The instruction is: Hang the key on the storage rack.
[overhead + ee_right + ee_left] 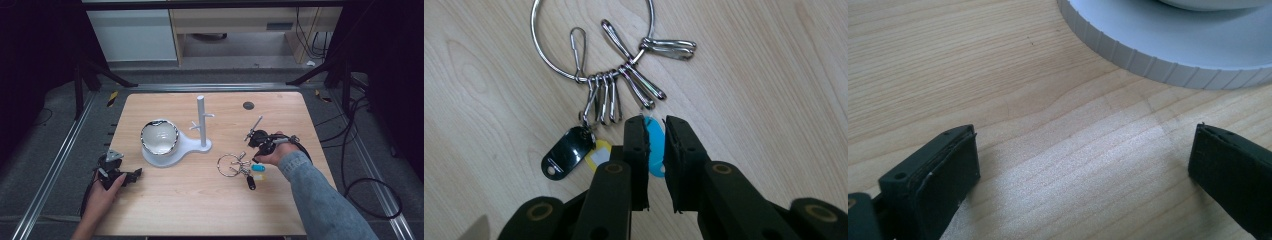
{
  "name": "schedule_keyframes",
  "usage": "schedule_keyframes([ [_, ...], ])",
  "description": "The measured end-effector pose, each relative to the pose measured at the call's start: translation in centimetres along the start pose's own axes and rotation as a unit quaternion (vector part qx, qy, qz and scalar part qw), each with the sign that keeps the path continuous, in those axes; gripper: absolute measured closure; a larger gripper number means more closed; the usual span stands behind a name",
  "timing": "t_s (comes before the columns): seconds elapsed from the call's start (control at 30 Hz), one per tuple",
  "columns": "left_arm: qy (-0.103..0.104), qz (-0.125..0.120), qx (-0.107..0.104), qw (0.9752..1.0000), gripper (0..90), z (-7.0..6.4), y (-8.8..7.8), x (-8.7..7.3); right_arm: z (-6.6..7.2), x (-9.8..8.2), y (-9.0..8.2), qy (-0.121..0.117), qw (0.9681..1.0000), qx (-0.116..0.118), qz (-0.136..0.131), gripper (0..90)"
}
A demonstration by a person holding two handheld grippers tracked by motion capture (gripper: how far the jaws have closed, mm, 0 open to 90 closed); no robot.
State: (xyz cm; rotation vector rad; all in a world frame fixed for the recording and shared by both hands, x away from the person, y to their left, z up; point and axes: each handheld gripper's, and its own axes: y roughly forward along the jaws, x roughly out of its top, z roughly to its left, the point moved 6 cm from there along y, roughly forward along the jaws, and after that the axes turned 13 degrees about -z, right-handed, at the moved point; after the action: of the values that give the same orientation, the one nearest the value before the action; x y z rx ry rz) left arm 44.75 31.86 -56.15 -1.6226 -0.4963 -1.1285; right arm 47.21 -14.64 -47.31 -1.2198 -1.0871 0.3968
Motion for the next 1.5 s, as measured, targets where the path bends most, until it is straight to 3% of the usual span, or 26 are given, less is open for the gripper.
schedule_keyframes([
  [0.27, 0.0, 0.0, 0.0, 1.0, 0.0, 0.0, 0.0, 0.0, 0.7, 0.7, 1.4, -0.018, 0.9994, 0.016, 0.024, 86.5],
  [0.73, 0.001, 0.0, 0.0, 1.0, 0.0, 0.0, 0.0, 0.0, 1.5, 0.1, 3.5, -0.028, 0.9977, 0.037, 0.05, 82.8],
  [1.5, 0.0, 0.0, 0.0, 1.0, 0.0, 0.0, 0.0, 0.0, 1.6, -0.1, 5.0, -0.04, 0.9962, 0.032, 0.071, 81.5],
])
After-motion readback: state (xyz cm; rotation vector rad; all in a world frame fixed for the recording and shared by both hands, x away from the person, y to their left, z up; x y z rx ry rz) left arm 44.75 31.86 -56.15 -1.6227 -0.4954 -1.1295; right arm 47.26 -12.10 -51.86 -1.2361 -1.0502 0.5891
